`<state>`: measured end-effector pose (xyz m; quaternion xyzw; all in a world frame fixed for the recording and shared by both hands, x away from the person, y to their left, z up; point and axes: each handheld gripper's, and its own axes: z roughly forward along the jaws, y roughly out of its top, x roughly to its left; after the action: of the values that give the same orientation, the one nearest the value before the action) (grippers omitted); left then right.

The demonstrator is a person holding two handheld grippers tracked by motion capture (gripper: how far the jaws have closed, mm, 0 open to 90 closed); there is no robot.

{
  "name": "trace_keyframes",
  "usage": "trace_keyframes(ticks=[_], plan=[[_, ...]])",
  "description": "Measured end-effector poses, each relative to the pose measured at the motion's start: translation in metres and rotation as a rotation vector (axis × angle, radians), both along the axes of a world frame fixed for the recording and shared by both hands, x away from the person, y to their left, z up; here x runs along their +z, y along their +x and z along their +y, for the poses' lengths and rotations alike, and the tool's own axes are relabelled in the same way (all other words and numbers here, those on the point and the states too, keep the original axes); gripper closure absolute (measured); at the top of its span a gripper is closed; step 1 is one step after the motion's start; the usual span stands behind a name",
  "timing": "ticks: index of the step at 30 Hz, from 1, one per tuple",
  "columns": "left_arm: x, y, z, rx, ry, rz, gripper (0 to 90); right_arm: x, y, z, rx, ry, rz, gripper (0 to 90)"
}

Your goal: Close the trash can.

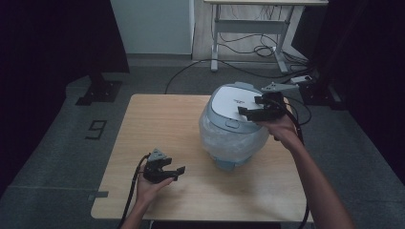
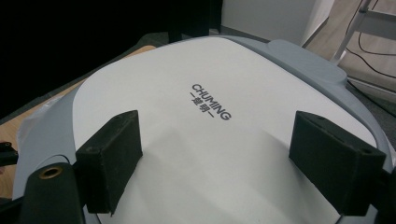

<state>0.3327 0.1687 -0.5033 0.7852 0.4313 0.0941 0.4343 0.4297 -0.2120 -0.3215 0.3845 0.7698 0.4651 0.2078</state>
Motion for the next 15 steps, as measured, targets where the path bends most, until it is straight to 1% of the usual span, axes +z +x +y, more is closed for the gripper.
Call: trace_keyframes(ticks=[5,13,15], plan=[[-0.0004,-0.0002,-0.0007,0.002,0.000,0.002,26.1,0.0029,0.0004,0.0027,-0.015,-0.024,0.026,16.7],[-0.0006,-0.0008,-0.0004,0.003,0.003,0.003,26.0,0.0052,-0.0020,0.0067,-0.047,-0.047,0.040,17.3],[-0.0010,-0.0010,-0.0010,0.003,0.005,0.003,26.0,0.0065,-0.0021,0.0081,-0.054,-0.059,0.046,17.4]])
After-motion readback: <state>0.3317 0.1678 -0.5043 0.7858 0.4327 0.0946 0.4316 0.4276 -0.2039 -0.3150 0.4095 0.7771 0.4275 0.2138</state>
